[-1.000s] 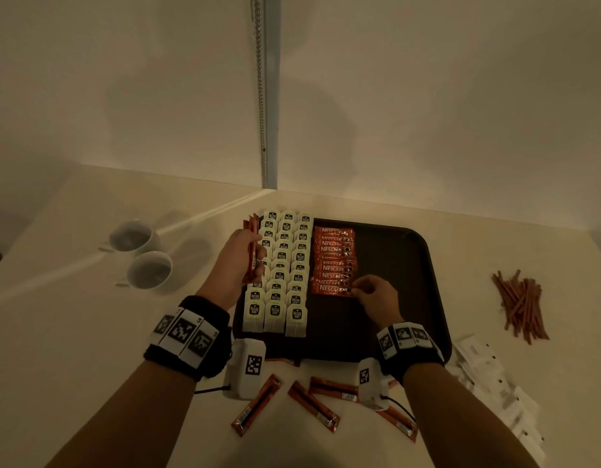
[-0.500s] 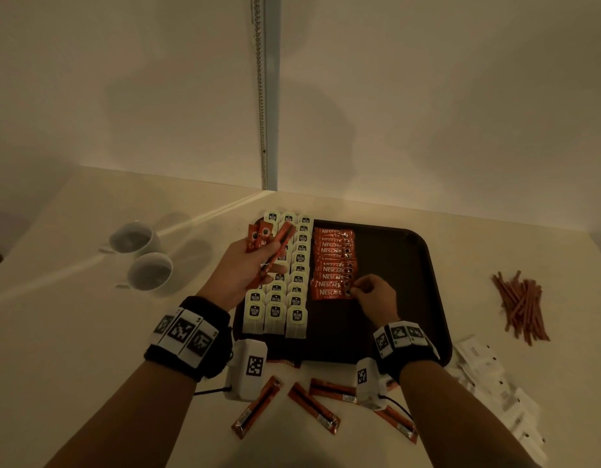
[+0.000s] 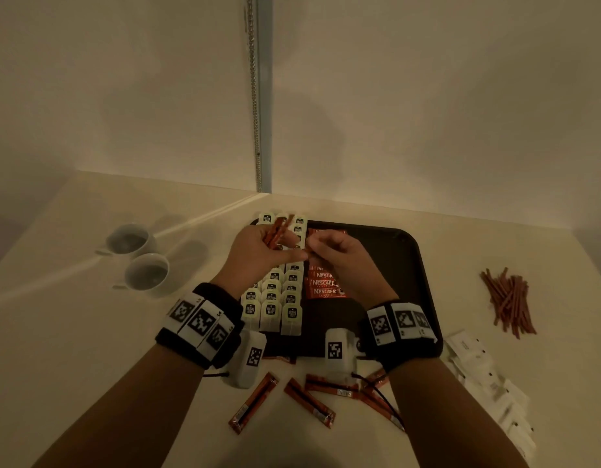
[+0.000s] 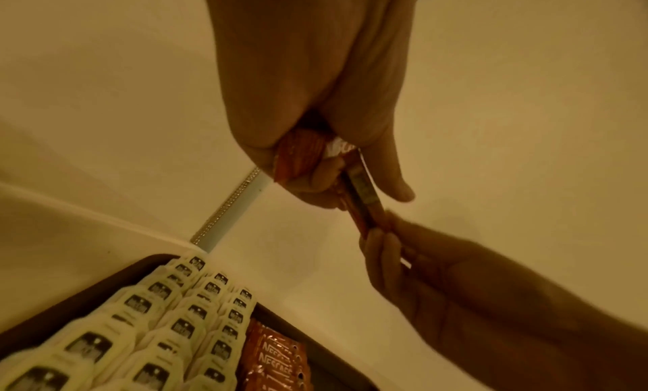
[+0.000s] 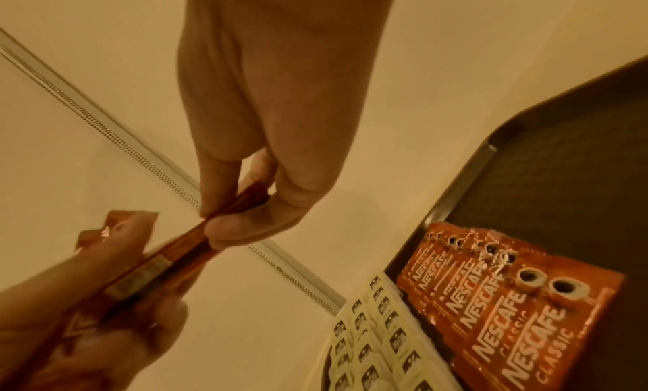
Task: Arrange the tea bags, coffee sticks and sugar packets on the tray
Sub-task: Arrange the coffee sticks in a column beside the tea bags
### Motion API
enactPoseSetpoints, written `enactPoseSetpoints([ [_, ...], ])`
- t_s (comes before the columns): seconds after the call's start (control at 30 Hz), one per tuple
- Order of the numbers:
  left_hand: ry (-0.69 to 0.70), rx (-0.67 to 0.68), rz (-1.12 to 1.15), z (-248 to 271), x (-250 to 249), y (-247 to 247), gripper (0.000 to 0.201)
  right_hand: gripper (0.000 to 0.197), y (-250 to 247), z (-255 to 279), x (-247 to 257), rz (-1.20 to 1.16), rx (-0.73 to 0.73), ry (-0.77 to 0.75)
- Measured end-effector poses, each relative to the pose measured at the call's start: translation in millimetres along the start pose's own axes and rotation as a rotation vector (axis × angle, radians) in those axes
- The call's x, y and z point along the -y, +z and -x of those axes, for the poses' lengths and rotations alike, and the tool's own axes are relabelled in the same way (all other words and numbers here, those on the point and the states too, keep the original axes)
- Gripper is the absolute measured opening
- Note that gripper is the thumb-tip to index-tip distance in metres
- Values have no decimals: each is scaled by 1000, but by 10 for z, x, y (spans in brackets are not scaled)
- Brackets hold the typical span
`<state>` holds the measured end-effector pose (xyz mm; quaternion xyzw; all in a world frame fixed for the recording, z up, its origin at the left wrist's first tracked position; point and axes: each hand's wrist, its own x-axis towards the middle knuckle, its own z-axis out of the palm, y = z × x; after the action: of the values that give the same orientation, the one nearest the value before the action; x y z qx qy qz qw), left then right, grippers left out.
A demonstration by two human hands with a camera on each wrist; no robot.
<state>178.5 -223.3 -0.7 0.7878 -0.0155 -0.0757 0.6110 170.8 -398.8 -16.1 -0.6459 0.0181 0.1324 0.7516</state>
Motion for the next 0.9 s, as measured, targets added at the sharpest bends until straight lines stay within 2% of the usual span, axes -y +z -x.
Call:
enactPoseSetpoints([
  [0.1, -85, -79, 189, 49, 4, -46, 10, 17, -29, 52, -20, 23, -26, -25],
  [0.17, -177, -75, 323, 87, 13, -54, 12, 21, -23, 79, -51, 103, -37, -40],
  [0.23, -207, -80, 380, 121, 11, -36, 14, 22, 19, 110, -55, 129, -48, -53],
  [0.37, -164, -127, 419, 160, -9, -5, 8, 23, 131, 164, -20, 106, -73, -84],
  [0.5, -82, -105, 320, 190, 0, 8, 12, 22, 200, 186, -15, 216, -124, -147],
  [0.73, -28, -92, 314, 230, -11, -25, 14, 14, 166, 204, 81, 202, -122, -184],
  [0.9, -38, -157, 379, 259, -17, -55, 13, 14, 109, 201, 79, 157, -158, -175],
])
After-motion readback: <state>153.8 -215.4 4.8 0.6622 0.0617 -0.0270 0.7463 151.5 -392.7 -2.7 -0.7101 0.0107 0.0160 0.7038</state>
